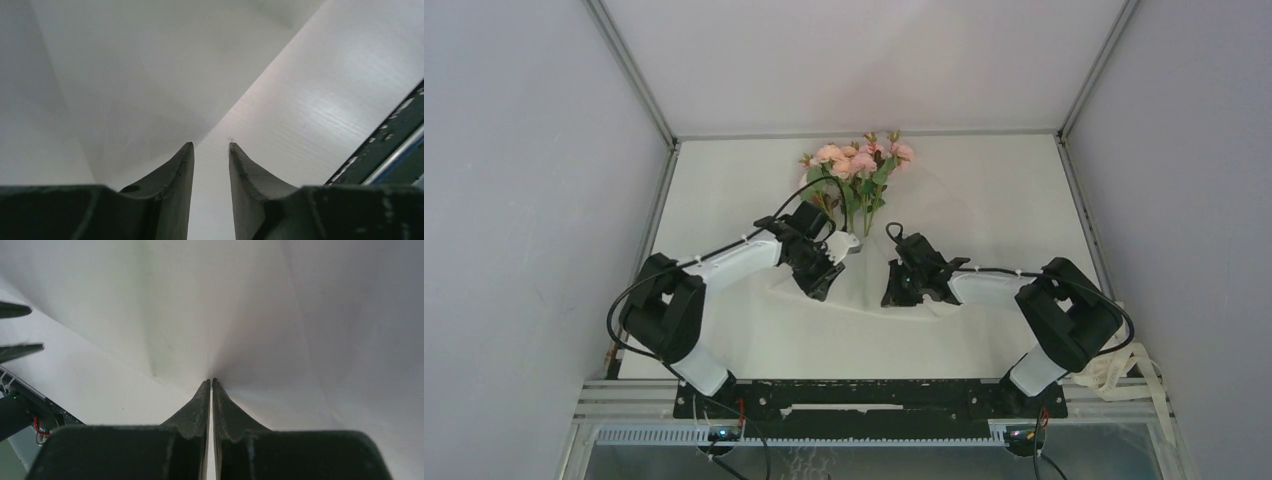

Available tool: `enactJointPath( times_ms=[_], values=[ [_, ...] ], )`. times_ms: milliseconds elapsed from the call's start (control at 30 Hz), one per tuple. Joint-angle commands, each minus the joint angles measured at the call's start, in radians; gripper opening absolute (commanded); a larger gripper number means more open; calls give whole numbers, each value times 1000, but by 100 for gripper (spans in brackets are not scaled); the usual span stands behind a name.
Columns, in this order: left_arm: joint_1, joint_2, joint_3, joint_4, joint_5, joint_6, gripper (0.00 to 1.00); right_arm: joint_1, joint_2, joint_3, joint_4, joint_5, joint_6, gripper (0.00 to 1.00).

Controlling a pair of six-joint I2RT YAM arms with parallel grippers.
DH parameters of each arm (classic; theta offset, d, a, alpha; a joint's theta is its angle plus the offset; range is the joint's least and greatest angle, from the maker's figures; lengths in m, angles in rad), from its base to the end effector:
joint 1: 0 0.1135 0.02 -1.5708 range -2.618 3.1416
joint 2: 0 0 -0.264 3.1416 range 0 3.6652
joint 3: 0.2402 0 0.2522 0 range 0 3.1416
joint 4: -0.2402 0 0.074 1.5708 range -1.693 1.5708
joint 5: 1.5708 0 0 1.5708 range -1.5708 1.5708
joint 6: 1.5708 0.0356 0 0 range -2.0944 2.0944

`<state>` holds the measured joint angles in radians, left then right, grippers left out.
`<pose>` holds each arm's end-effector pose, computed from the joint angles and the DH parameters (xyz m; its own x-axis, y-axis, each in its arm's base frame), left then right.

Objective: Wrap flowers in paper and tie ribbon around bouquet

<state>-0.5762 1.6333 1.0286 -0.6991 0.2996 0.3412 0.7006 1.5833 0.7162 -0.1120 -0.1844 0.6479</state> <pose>0.2464 -0.1726 0.1829 -0.5661 0.7491 -0.3439 0.8227 0.5392 -0.1800 0.2162 0.1909 0.1391 -0.9356 -0.0129 -0.3529 -0.1847 0.8696 0.4580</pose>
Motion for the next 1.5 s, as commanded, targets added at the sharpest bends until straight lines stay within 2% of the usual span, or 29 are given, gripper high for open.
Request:
enactJointPath(
  times_ms=[0,233,367,533,633,767,900,1033,1133,1367,1467],
  values=[
    [-55,-34,146,50,117,-37,38,3,-44,-15,-25,51,43,12],
    [-57,166,223,273,177,-274,41,8,-137,-19,-62,96,87,20],
    [-58,235,243,317,125,-322,42,8,-215,-32,-127,149,123,23],
    [-58,258,213,332,120,-334,42,19,-431,-106,-291,331,273,33],
    [-58,279,207,334,142,-334,42,19,-570,-175,-414,412,462,44],
    [-58,285,209,324,144,-359,42,44,-708,-248,-509,472,697,68],
    [-58,273,208,325,155,-361,42,50,-698,-270,-506,480,760,78],
    [-58,271,206,323,158,-362,42,50,-603,-269,-452,462,750,78],
    [-58,273,205,324,159,-363,43,38,-539,-268,-434,476,743,74],
    [-58,265,209,325,154,-362,43,4,-501,-268,-409,555,700,57],
    [-58,260,217,320,157,-356,44,-16,-478,-268,-367,557,647,47]
  ],
)
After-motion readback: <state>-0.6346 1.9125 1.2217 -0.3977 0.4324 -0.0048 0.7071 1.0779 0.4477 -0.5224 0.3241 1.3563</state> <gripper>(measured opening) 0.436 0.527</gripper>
